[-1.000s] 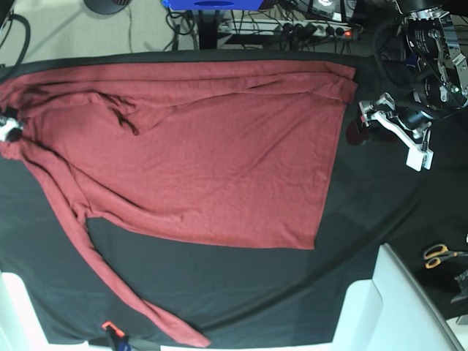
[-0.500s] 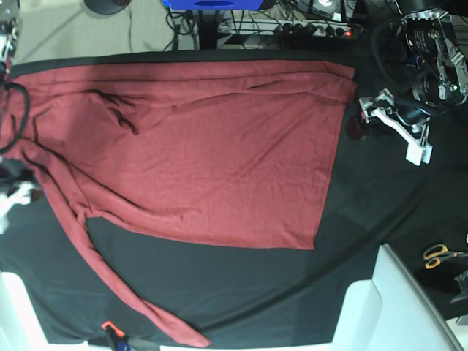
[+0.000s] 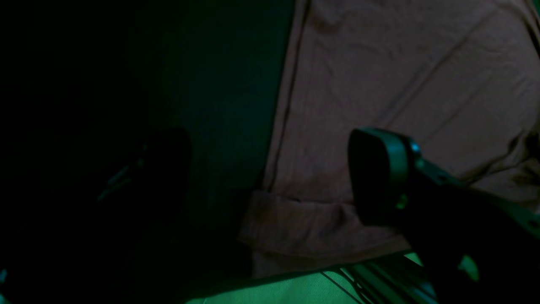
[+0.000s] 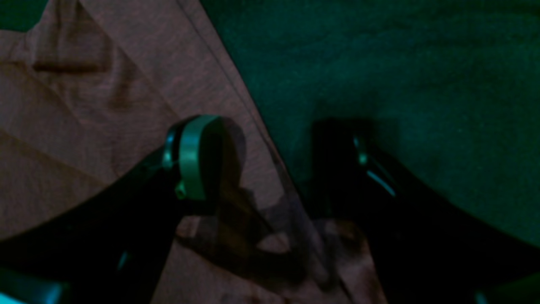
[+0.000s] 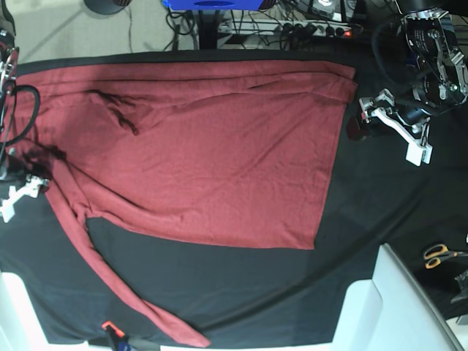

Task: Fold the T-shirt properly
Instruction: 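Pinch the shirt's side edge with the right gripper and pull it outward, then lower the left gripper onto the shirt's side edge and pinch it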

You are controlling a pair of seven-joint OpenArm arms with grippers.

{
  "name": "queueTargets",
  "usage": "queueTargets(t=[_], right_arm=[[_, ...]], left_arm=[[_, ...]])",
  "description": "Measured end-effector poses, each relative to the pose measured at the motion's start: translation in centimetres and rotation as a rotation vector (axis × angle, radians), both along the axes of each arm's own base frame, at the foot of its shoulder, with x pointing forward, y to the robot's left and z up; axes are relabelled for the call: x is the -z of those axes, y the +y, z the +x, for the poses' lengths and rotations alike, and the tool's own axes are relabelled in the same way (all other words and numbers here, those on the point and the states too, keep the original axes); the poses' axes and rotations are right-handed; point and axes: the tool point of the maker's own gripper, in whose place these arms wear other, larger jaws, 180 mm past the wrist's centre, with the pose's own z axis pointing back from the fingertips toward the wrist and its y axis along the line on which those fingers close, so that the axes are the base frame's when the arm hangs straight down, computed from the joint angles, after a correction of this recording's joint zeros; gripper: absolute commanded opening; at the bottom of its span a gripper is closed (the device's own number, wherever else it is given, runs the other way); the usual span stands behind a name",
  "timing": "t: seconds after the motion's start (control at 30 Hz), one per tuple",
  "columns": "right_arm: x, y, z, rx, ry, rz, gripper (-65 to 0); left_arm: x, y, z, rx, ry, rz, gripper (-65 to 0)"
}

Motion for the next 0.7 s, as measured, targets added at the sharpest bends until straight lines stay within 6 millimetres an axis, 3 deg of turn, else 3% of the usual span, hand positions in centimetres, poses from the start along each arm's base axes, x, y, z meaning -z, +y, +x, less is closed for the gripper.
queueTargets(t=[0.07,0.2,0.3,0.4,0.6,0.7], right_arm=[[0.0,0.0,-0.1,0.000,0.001,-0.001,-35.6],[0.2,0.0,-0.4,0.001,0.014,-0.002,-65.0],[0.2,0.0,-0.3,-0.001,0.014,-0.003,-62.7],[0.2,0.0,-0.3,0.001,0.013,-0.002,-65.0],[0.1,0.1,-0.2,-0.004,0.008,-0.001,-65.0],[0.1,-0.1,-0.2,-0.003,0.007,-0.005,-65.0]], left_arm=[[0.0,0.0,0.0,-0.001,0.000,0.000,-8.9],[0.0,0.0,0.1,-0.001,-0.001,-0.001,-8.9],[-0.5,0.0,1.2,0.000,-0.018,0.003,-8.9],[-1.0,0.1,3.2,-0.015,-0.053,-0.021,-8.9],[1.6,1.1,6.2,-0.086,0.012,-0.099,-8.9],[2.7,0.4,8.6,-0.026,0.072,-0.046,-8.9]])
